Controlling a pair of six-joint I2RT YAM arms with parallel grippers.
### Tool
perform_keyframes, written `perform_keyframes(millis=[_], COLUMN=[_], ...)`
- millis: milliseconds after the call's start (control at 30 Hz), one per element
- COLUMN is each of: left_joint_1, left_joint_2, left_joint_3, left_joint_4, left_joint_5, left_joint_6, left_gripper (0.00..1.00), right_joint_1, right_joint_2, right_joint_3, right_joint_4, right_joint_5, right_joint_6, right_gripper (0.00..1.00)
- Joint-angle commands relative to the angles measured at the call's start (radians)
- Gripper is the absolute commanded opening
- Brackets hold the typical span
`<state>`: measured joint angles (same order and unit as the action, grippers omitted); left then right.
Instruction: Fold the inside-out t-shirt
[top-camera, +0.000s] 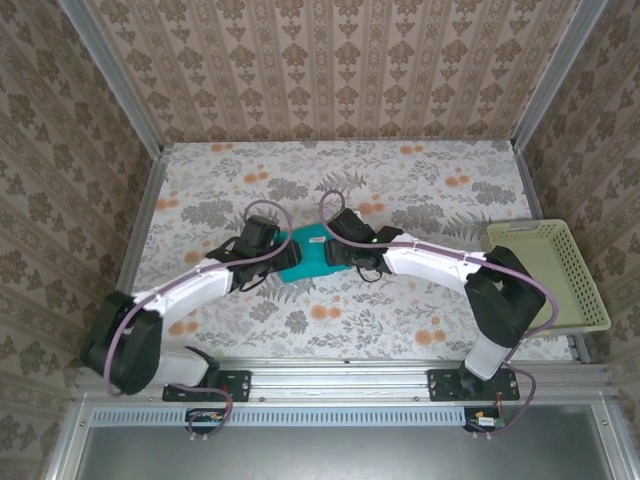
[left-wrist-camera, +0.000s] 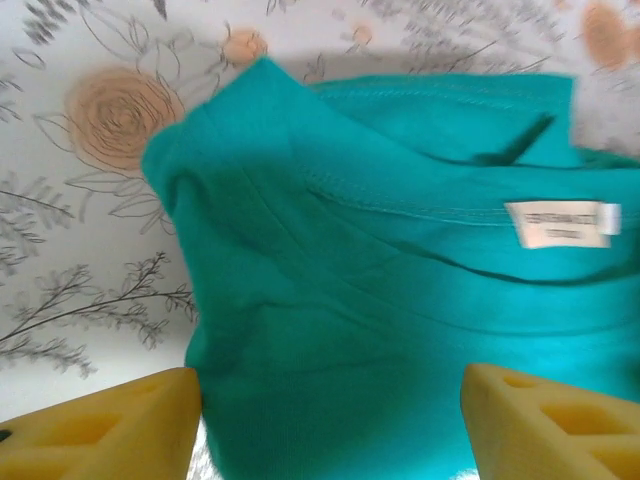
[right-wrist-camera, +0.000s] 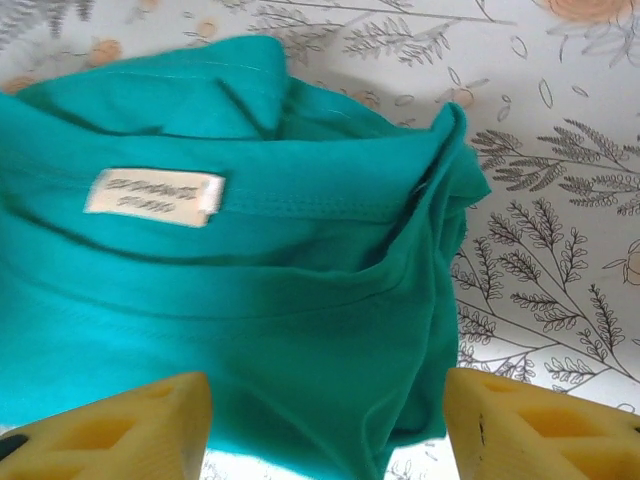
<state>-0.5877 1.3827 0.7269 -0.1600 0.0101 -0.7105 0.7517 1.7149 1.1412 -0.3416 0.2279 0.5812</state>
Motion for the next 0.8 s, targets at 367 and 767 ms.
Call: perform_keyframes(millis=[367, 767], left_joint_1=[0.046, 0.235], left_joint_2=[0.094, -0.517], left_joint_3=[0.089, -0.110], left_joint_4=[0.036, -0.223], left_joint_5=[0.069, -0.123], left_joint_6=[0.092, 0.128], left_gripper=[0.72, 0.95], right_joint_1=[-0.108, 0.116], right_joint_2=[0.046, 0.063], right_joint_3=[-0.058, 0.182], right_joint_4=[0.030, -0.155], right_joint_5=[0.034, 0.121], right_joint_6=[0.042, -0.010], right_gripper=[0.59, 0.96])
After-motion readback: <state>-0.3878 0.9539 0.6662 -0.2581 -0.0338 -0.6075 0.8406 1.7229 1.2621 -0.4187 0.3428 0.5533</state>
